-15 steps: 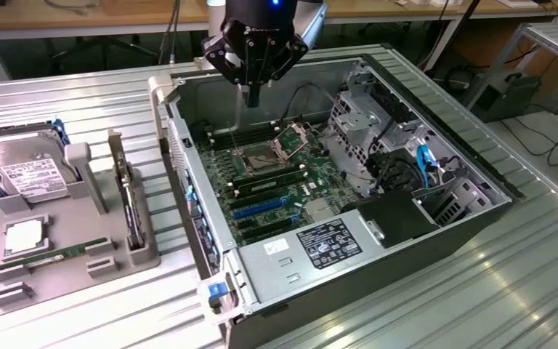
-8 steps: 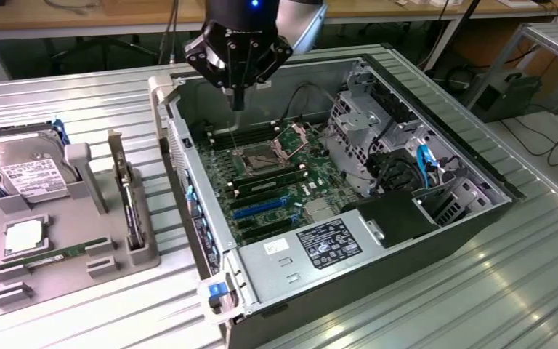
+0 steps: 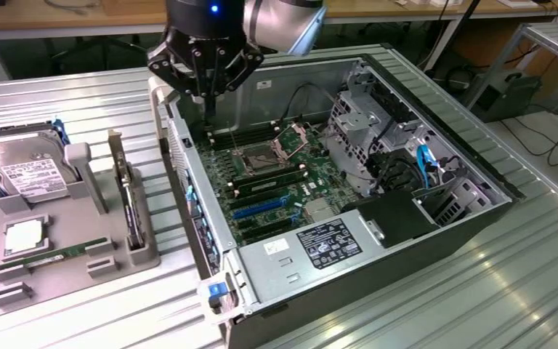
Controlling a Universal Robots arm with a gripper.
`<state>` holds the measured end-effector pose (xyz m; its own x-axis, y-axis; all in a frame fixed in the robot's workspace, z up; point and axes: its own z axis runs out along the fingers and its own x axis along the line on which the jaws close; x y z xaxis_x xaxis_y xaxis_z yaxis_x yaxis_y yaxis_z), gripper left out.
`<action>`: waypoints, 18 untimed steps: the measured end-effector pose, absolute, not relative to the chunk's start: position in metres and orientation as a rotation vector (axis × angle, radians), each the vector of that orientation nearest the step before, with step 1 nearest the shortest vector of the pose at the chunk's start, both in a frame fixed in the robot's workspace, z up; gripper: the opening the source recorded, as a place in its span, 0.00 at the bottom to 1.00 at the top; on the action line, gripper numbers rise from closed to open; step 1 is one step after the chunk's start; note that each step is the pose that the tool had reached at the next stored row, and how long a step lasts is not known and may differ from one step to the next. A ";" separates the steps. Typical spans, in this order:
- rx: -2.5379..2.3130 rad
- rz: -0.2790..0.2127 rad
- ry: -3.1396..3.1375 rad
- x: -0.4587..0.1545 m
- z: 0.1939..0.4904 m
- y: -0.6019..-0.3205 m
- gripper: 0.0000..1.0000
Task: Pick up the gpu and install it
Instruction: 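Reach for the gpu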
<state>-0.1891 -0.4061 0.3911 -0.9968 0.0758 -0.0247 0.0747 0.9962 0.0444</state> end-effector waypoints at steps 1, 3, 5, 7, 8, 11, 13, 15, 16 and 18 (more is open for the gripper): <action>0.118 0.068 3.112 -0.197 0.390 -0.407 0.11; 0.117 0.068 3.112 -0.211 0.388 -0.410 0.11; 0.118 0.068 3.112 -0.222 0.385 -0.411 0.11; 0.117 0.068 3.112 -0.231 0.382 -0.411 0.11; 0.117 0.068 3.112 -0.235 0.380 -0.411 0.11; 0.117 0.068 3.112 -0.250 0.374 -0.412 0.11; 0.118 0.067 3.112 -0.259 0.371 -0.412 0.11; 0.117 0.068 3.112 -0.269 0.367 -0.412 0.11; 0.117 0.068 3.112 -0.274 0.365 -0.412 0.11; 0.118 0.068 3.112 -0.284 0.361 -0.412 0.11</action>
<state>-0.2841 -0.4117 0.3608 -0.9968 0.0760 -0.0246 0.0748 0.9962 0.0443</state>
